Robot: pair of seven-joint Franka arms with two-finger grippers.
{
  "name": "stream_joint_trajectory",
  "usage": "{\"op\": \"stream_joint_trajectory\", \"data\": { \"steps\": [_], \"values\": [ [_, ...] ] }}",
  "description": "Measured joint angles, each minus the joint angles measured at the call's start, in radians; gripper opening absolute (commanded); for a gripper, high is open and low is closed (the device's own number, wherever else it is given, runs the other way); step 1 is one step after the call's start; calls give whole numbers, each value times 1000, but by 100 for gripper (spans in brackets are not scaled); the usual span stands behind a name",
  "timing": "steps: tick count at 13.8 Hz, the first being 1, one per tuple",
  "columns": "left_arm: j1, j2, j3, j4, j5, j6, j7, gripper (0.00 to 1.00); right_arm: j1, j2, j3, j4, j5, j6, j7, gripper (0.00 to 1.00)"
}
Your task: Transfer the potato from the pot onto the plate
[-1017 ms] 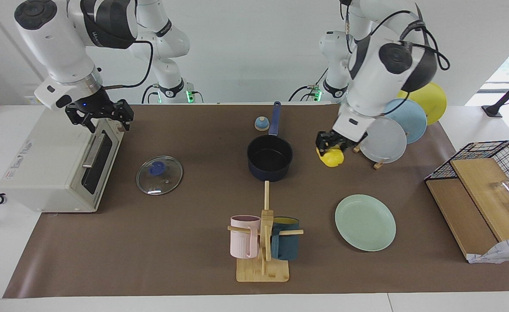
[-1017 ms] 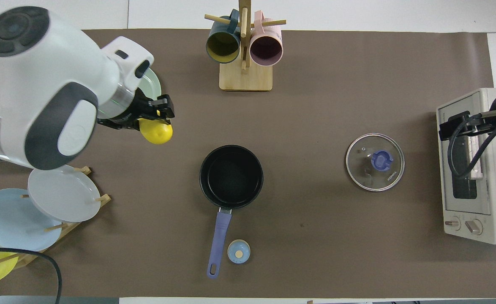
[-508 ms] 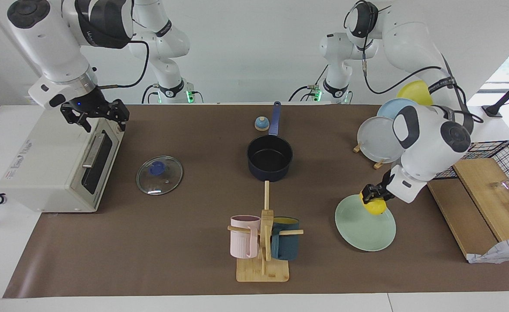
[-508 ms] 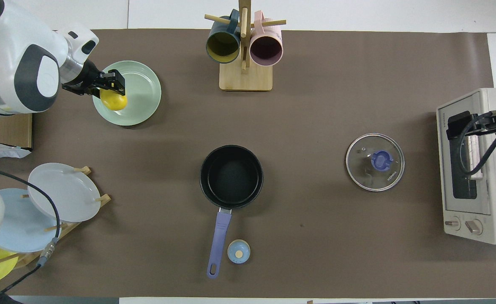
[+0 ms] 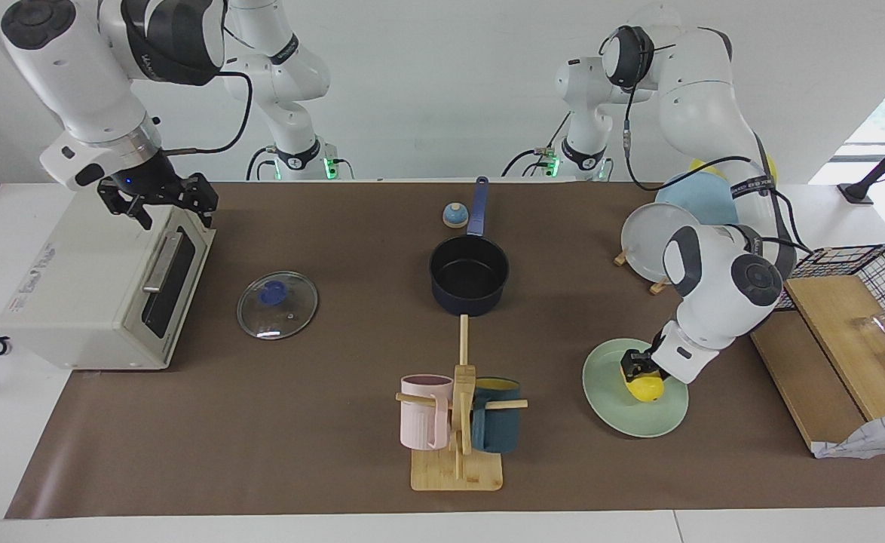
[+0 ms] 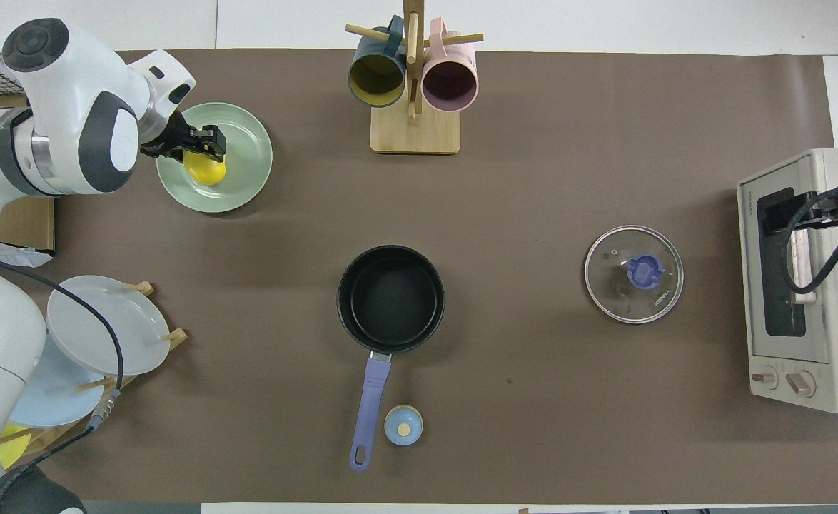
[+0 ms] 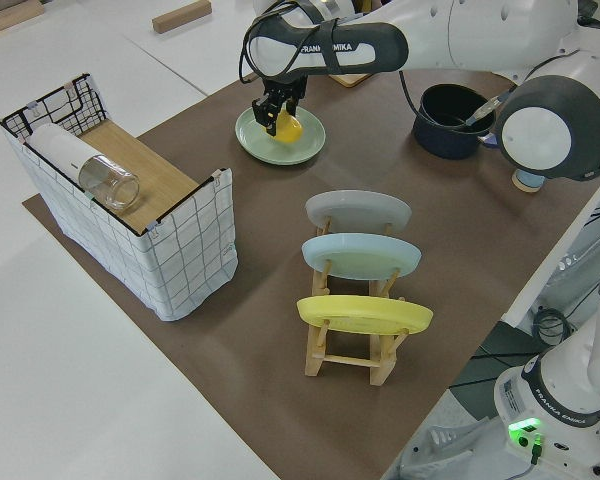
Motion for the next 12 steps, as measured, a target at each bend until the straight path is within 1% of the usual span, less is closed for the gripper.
{"op": "stream_joint_trajectory", "data": {
  "steps": [3,5,7,9,12],
  "values": [
    [0,-3,0,-7,1,8,12,100,-2,0,0,1,0,0,0,100],
    [2,-13,2,6,1,3,13,100,-2,0,1,1,0,0,0,100],
    [9,-50,6,40,1,-34,12,100,-2,0,1,1,0,0,0,100],
    [30,-144,9,60,1,-116,9,100,-2,0,1,1,0,-1,0,100],
    [62,-325,27,64,1,-297,7,100,-2,0,1,1,0,-1,0,100]
  ]
}}
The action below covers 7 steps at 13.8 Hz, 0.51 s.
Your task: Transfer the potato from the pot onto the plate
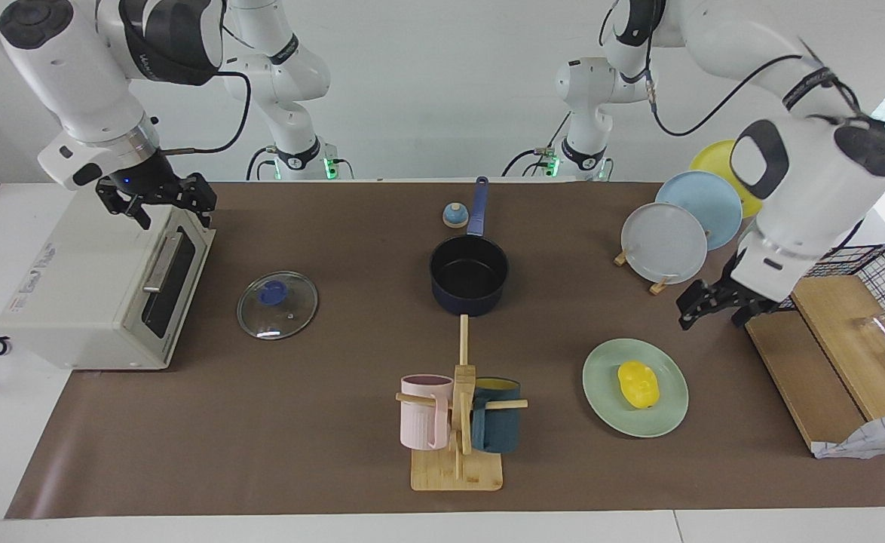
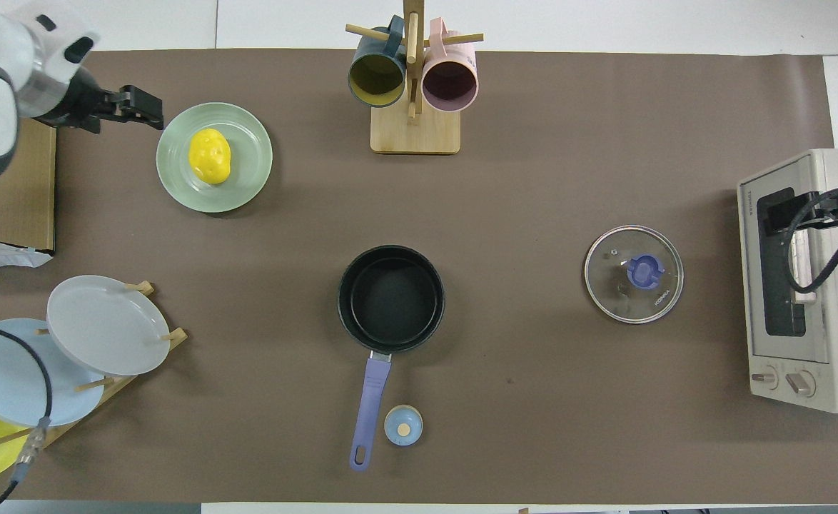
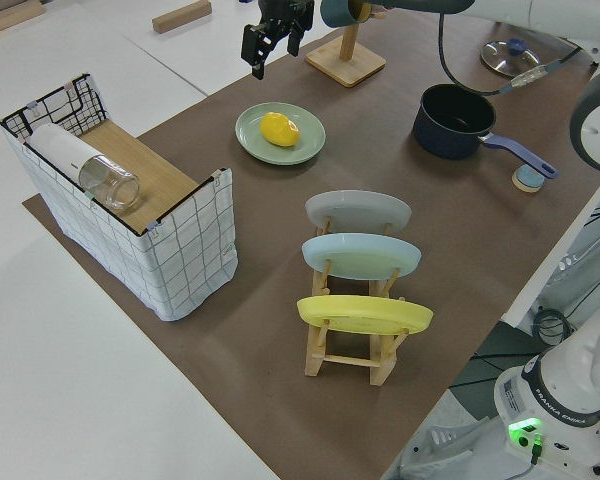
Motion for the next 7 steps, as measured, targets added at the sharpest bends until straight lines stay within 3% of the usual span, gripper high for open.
{"op": "stream_joint_trajectory", "data": {
  "steps": [3,7],
  "values": [
    [6,-148,4,-33,1,-156,0,100,0,-1,0,4,0,0,0,100],
    [3,-296,3,-214,2,-186,-1,100,0,-2,1,10,1,0,0,100]
  ]
}}
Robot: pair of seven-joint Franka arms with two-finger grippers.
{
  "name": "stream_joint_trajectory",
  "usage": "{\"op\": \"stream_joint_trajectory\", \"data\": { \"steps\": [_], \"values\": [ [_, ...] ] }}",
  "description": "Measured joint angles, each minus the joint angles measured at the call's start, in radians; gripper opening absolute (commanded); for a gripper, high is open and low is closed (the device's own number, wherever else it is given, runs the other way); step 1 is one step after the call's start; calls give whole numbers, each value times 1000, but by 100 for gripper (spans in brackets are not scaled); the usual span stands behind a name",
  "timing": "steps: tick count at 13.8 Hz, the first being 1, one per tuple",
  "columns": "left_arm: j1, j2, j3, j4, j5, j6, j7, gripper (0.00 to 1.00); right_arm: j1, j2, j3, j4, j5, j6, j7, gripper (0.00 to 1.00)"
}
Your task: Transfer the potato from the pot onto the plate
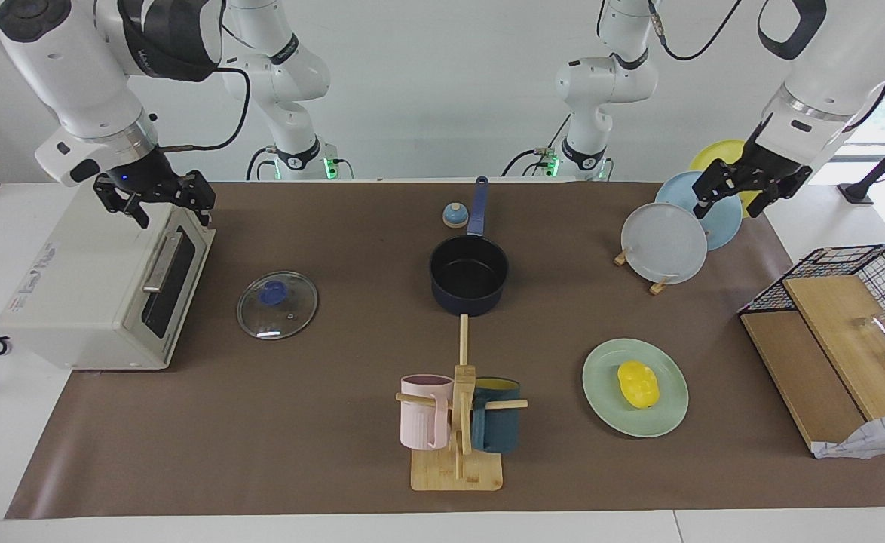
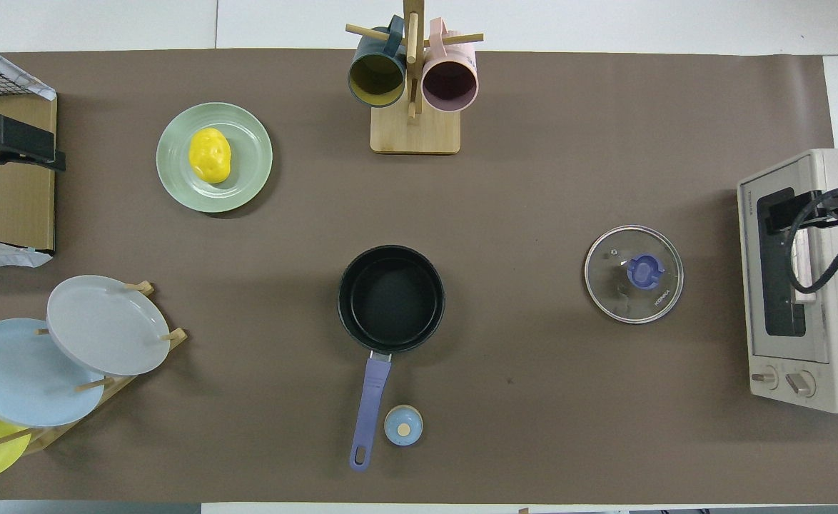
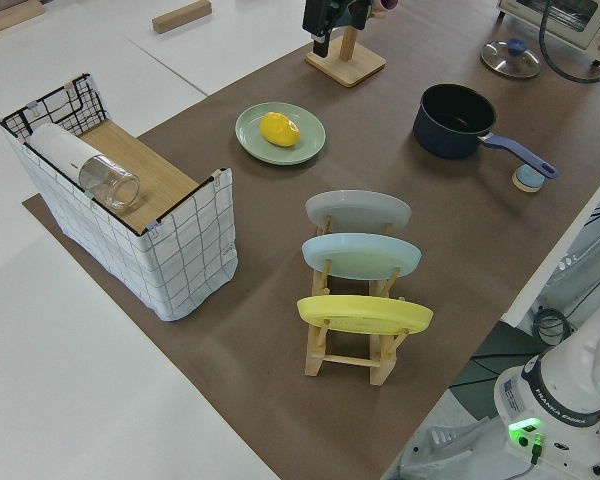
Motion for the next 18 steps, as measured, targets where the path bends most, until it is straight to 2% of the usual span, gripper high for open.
{"op": "stream_joint_trajectory", "data": {
  "steps": [2,4,10,18],
  "values": [
    [-2,-32,-3,-67,2,11,0,100,0,0,0,1,0,0,0,100],
    [-11,-39,-3,-83,21,9,0,100,0,-1,0,2,0,0,0,100],
    [-33,-42,0,-41,62,-32,-3,100,0,-2,2,3,0,0,0,100],
    [-33,-43,9,-38,63,-32,-4,100,1,-6,4,4,0,0,0,100]
  ]
}}
